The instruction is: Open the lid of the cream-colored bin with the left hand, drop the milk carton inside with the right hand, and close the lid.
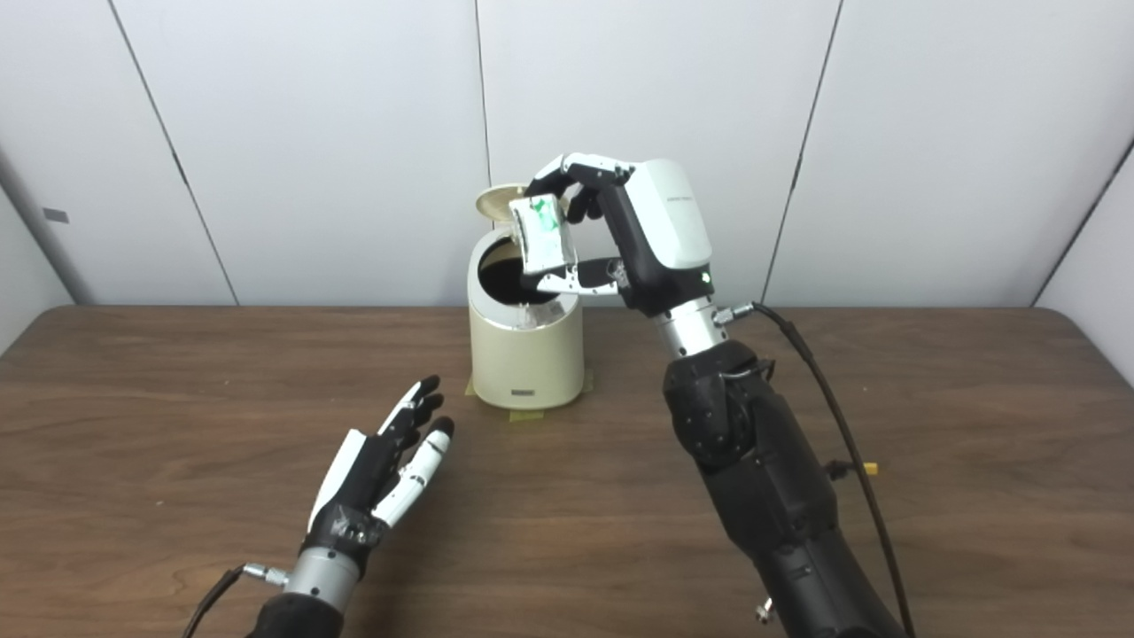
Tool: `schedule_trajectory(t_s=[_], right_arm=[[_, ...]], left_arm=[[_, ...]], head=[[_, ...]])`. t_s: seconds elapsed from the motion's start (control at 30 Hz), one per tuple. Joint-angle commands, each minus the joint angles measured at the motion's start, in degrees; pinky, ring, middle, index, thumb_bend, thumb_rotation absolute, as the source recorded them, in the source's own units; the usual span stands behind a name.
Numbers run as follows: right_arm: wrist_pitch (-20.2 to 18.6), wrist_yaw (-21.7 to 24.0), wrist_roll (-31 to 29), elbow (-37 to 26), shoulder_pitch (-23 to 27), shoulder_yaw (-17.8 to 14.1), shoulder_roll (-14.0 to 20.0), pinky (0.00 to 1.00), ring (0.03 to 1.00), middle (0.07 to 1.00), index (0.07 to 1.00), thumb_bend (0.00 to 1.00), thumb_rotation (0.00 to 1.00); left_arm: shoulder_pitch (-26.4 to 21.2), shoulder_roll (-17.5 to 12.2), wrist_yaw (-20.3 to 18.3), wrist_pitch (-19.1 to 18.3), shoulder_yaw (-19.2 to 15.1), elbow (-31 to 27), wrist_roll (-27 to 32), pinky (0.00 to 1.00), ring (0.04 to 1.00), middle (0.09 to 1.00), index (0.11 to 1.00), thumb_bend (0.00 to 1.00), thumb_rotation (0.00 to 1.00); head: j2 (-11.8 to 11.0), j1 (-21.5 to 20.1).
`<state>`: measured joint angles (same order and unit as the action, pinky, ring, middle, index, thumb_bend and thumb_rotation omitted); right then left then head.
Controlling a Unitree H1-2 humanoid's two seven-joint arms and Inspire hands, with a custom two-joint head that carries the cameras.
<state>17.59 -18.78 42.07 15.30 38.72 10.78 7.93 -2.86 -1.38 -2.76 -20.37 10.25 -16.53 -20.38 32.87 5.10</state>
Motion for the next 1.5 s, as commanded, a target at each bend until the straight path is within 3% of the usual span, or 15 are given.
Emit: schedule_trajectory(t_s=[0.0,0.37,0.6,0.7,1.17,1.43,1.47], right_arm=[[1.4,-2.77,-0.19,-0.97,4.38,-0.7,0.06,0.36,0.393,0.499,0.487,0.5,0.0],[1.99,-6.21,-0.19,4.36,5.49,0.46,-2.05,0.39,0.398,0.505,0.489,0.5,0.0],[1.17,-5.89,-0.83,5.39,5.51,0.76,-3.28,0.37,0.395,0.504,0.491,0.5,0.0],[1.13,-5.88,-0.75,6.14,5.47,0.92,-3.41,0.33,0.396,0.507,0.496,0.5,0.0],[3.1,-10.49,0.92,9.45,4.74,2.24,-2.99,0.37,0.418,0.481,0.484,0.5,0.0],[-0.65,-8.53,2.08,7.84,3.86,2.89,-2.43,0.36,0.455,0.494,0.494,0.5,0.0],[-2.0,-7.52,2.56,7.32,3.71,3.08,-2.3,0.43,0.519,0.51,0.483,0.52,0.0]], left_arm=[[-1.01,0.41,0.89,1.44,0.3,-2.49,-0.95,0.95,0.955,0.94,0.974,0.33,0.75],[-0.63,0.5,0.49,0.41,0.85,-4.19,-1.79,0.95,0.951,0.939,0.969,0.33,0.73],[-0.88,1.13,0.7,-0.2,1.44,-4.57,-2.05,0.93,0.946,0.937,0.968,0.34,0.75],[-0.8,1.23,0.63,-0.82,1.66,-4.96,-2.86,0.93,0.947,0.936,0.965,0.34,0.75],[0.01,2.25,0.81,0.3,0.4,-6.06,-1.45,0.99,0.967,0.931,0.992,0.34,0.7],[0.28,2.15,0.92,0.79,0.19,-6.11,-1.39,0.99,0.969,0.929,0.986,0.34,0.7],[0.27,2.19,0.96,0.93,0.13,-6.02,-1.3,0.99,0.966,0.928,0.985,0.34,0.7]], head=[[0.15,0.05],[0.73,0.47],[1.06,1.63],[1.13,2.09],[1.39,2.33],[1.47,1.89],[1.47,1.47]])
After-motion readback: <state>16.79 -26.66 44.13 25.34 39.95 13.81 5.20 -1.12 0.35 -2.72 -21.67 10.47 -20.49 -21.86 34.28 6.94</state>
